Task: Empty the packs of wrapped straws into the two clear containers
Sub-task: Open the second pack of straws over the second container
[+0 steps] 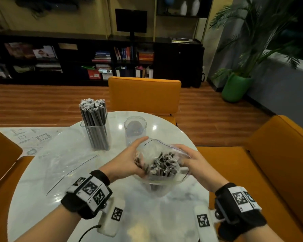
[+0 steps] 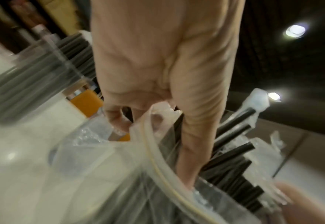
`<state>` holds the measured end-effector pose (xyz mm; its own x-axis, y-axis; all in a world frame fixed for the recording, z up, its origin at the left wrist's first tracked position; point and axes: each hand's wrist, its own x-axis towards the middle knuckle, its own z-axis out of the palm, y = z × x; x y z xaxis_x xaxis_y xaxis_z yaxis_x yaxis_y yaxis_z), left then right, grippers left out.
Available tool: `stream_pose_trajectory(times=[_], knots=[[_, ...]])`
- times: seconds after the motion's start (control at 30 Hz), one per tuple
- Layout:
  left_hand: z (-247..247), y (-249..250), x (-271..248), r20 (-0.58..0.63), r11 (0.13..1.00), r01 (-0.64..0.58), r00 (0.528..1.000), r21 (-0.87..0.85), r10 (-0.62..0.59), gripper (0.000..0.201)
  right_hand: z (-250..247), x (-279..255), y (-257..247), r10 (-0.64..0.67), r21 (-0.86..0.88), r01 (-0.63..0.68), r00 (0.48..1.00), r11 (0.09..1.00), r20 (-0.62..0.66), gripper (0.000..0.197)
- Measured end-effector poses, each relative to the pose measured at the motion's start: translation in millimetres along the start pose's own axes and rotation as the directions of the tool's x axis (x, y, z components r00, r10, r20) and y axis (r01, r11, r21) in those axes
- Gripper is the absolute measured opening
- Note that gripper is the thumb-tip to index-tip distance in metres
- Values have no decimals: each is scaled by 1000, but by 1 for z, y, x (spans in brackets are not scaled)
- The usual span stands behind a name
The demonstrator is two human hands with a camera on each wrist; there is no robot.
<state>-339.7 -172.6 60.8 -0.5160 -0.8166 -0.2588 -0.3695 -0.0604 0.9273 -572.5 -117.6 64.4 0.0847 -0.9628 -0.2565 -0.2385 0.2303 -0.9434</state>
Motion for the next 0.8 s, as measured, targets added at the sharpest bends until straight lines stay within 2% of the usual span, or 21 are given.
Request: stream_pose_trajectory(times=[0.07,0.13,0.23,0.3,0.37,0.47,0.5,0.6,0.67,0.8], knots=[[-2,2,-2,3,994,-56,998,89,56,119,-2,2,-5,-9,45,6,998,999,56,47],[-7,-3,-3,21,990,-65,998,125,63,124,-5,8,-2,29,71,-29,1000,997,0,35],[-12,-28,0,90,993,11,996,114,-21,121,-2,16,15,187,152,-170,977,974,-105,24],[-8,-51,4,132,996,70,988,61,-78,116,4,20,28,306,127,-292,946,948,-105,18],[3,-69,8,142,994,94,986,-61,-84,117,11,24,37,348,121,-341,936,932,-50,18],[25,-82,14,99,985,98,991,-141,-84,111,18,29,37,321,150,-317,947,936,-2,27],[30,-84,15,52,984,92,995,-154,-85,100,19,30,36,315,155,-310,949,938,-10,31],[26,-73,9,-140,966,106,980,-238,-142,51,13,24,27,235,109,-229,971,967,-41,48],[12,-61,3,-206,943,81,967,-322,-153,33,7,12,17,134,105,-134,991,985,11,68],[-3,-33,3,-285,819,-72,952,-569,-114,37,29,-6,-8,-15,48,7,984,999,175,92]])
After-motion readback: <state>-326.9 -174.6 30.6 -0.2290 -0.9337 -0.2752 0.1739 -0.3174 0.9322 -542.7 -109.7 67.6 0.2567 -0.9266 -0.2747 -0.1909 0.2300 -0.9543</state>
